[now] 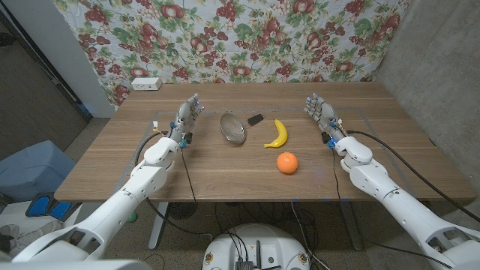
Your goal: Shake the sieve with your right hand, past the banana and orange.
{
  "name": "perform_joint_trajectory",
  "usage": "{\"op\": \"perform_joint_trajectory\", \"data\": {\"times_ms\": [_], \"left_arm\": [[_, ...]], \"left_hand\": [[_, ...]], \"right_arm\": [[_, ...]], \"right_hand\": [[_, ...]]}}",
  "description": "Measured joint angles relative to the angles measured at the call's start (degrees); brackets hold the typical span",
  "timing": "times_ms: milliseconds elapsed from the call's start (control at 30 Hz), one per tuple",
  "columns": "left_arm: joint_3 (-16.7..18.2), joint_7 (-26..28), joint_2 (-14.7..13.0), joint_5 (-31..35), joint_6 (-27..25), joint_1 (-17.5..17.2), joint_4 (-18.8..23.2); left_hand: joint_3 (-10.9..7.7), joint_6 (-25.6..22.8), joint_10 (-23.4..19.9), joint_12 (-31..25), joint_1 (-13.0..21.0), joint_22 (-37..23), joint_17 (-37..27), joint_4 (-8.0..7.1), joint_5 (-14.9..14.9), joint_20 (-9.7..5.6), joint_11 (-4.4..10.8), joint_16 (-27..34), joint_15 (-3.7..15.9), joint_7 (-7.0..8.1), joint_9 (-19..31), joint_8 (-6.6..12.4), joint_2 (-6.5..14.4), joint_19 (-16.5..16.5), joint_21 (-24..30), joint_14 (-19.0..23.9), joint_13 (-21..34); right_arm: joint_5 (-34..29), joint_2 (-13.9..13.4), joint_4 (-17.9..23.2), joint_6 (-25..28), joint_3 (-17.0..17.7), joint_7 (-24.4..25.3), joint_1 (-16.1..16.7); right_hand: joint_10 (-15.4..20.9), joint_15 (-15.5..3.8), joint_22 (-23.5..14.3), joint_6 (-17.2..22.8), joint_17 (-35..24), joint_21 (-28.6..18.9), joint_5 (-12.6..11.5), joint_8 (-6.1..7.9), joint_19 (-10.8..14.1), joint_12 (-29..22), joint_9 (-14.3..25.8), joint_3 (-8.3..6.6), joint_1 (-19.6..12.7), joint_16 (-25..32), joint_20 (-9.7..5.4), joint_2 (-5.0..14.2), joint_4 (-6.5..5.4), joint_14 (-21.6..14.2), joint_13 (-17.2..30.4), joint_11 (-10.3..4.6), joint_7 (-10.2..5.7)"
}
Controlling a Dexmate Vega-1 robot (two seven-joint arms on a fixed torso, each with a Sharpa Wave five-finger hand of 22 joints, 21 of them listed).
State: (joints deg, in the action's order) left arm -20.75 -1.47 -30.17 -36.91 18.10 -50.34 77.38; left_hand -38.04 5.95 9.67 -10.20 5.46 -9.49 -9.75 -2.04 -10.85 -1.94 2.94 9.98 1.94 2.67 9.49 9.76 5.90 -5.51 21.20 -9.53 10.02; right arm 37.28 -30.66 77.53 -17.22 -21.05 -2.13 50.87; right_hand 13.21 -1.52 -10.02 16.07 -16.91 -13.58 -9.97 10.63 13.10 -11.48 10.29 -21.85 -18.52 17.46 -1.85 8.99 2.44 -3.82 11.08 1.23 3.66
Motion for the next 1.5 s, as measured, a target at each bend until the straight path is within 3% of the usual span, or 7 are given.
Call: {"op": "perform_joint_trajectory", "data": {"times_ms": [100, 500, 667, 900, 1067, 1300, 1500], "left_arm": [[0.2, 0.1, -0.2, 0.1, 0.8, -0.7, 0.7], [0.5, 0.7, -0.5, 0.7, 1.8, -1.7, 2.1], [0.5, 0.8, -0.5, 1.1, 2.0, -1.6, 2.1], [0.3, 2.3, -0.2, 2.9, 2.8, -1.1, 2.1], [0.0, 5.4, -0.1, 5.9, 3.2, -1.0, 2.7], [-0.4, 8.0, -0.4, 8.9, 3.2, -0.9, 3.8], [-0.7, 10.3, -0.9, 11.9, 2.9, -0.8, 4.8]], "left_hand": [[0.00, 0.0, 0.0, 0.0, 0.0, 0.0, 0.0, 0.00, 0.0, 0.00, 0.00, 0.0, 0.00, 0.00, 0.0, 0.00, 0.0, 0.0, 0.0, 0.0, 0.0], [-0.24, 0.0, 0.0, -0.5, 0.0, 0.0, 0.0, 0.25, 0.0, -0.06, 0.01, 0.2, 0.00, -0.01, 0.0, 0.22, 0.0, 0.1, 0.0, 0.0, 0.0], [-0.36, -1.5, -0.2, -0.9, 0.0, -0.3, 0.0, 1.03, 0.0, 0.01, -0.18, 0.2, 0.00, 0.62, 0.3, 0.65, 0.0, 1.7, 0.0, 0.0, 0.0], [0.58, -4.4, -3.1, -1.5, 0.0, -0.3, 0.2, 3.68, 0.0, 0.19, -0.75, 0.9, 0.00, 1.31, 0.3, 1.06, 0.0, 5.4, 0.0, 3.2, 0.0], [1.12, -6.3, -5.3, -2.0, 0.0, -0.5, 0.0, 5.40, 0.3, 1.88, -1.55, 1.3, -0.86, 1.52, 0.3, 1.29, 0.0, 7.9, 0.2, 5.8, 0.0], [1.21, -7.2, -6.7, -2.0, 0.5, -0.5, 0.0, 6.60, 0.5, 2.80, -1.83, 1.3, -1.72, 1.40, 0.3, 1.29, -0.5, 9.4, 0.2, 7.6, 0.0], [1.11, -8.2, -7.8, -2.4, 0.7, -0.5, 0.0, 7.47, 0.5, 3.08, -1.68, 1.3, -1.83, 1.02, 0.3, 1.29, -0.7, 10.5, 0.2, 8.8, 0.3]], "right_arm": [[0.0, -0.5, 1.3, -0.5, 0.3, 0.0, 1.2], [0.3, -1.3, 2.1, -1.7, 0.7, -0.9, 2.9], [0.4, -1.3, 1.9, -2.0, 0.8, -1.0, 3.0], [0.5, -1.3, 1.3, -2.3, 0.9, -1.1, 3.1], [0.6, -1.3, 0.8, -2.4, 1.0, -1.1, 3.2], [0.7, -1.2, 0.6, -2.4, 1.1, -1.0, 3.3], [0.7, -1.2, 0.4, -2.3, 1.0, -1.0, 3.3]], "right_hand": [[0.0, 0.00, 0.0, 0.0, 0.0, 0.0, 0.0, 0.00, 0.0, 0.0, 0.0, 0.00, -1.3, 0.0, 0.02, 0.00, 0.00, 0.0, 0.0, -0.01, 0.00], [0.2, 0.44, 0.0, 0.4, 0.2, 0.0, 0.0, 0.10, 0.4, 0.0, 0.0, 0.00, -0.7, 0.0, 0.41, -0.67, 0.00, -0.4, 0.0, -0.21, 0.01], [1.0, 0.81, 0.0, 0.8, 0.4, 0.0, 0.0, 0.45, 1.0, 0.0, 0.0, -0.24, -0.6, 0.0, 0.62, -0.75, 0.24, -0.8, 0.0, -0.19, 0.22], [1.6, 0.91, 0.0, 1.5, 0.7, 0.0, 0.0, 0.45, 1.6, -0.4, 0.0, -0.22, -1.2, 0.0, 1.23, -0.15, 0.57, -1.5, 0.0, 0.33, 0.23], [2.4, 1.64, 0.0, 2.3, 0.7, -0.2, -0.2, 0.85, 2.0, -0.4, 0.2, -0.36, -1.2, 0.0, 1.64, -0.15, 0.71, -2.3, 0.0, 0.51, 0.32], [3.3, 2.24, 0.0, 2.6, 0.7, -0.2, -0.2, 0.85, 3.1, -0.9, 0.3, -0.37, -1.2, 0.4, 2.69, -0.15, 1.21, -3.5, 0.0, 0.62, 0.11], [3.4, 2.24, 0.0, 3.0, 1.0, -0.2, -0.4, 0.85, 3.1, -0.9, 0.3, -0.37, -1.2, 0.4, 2.68, -0.15, 1.21, -3.5, 0.0, 0.72, 0.31]]}}
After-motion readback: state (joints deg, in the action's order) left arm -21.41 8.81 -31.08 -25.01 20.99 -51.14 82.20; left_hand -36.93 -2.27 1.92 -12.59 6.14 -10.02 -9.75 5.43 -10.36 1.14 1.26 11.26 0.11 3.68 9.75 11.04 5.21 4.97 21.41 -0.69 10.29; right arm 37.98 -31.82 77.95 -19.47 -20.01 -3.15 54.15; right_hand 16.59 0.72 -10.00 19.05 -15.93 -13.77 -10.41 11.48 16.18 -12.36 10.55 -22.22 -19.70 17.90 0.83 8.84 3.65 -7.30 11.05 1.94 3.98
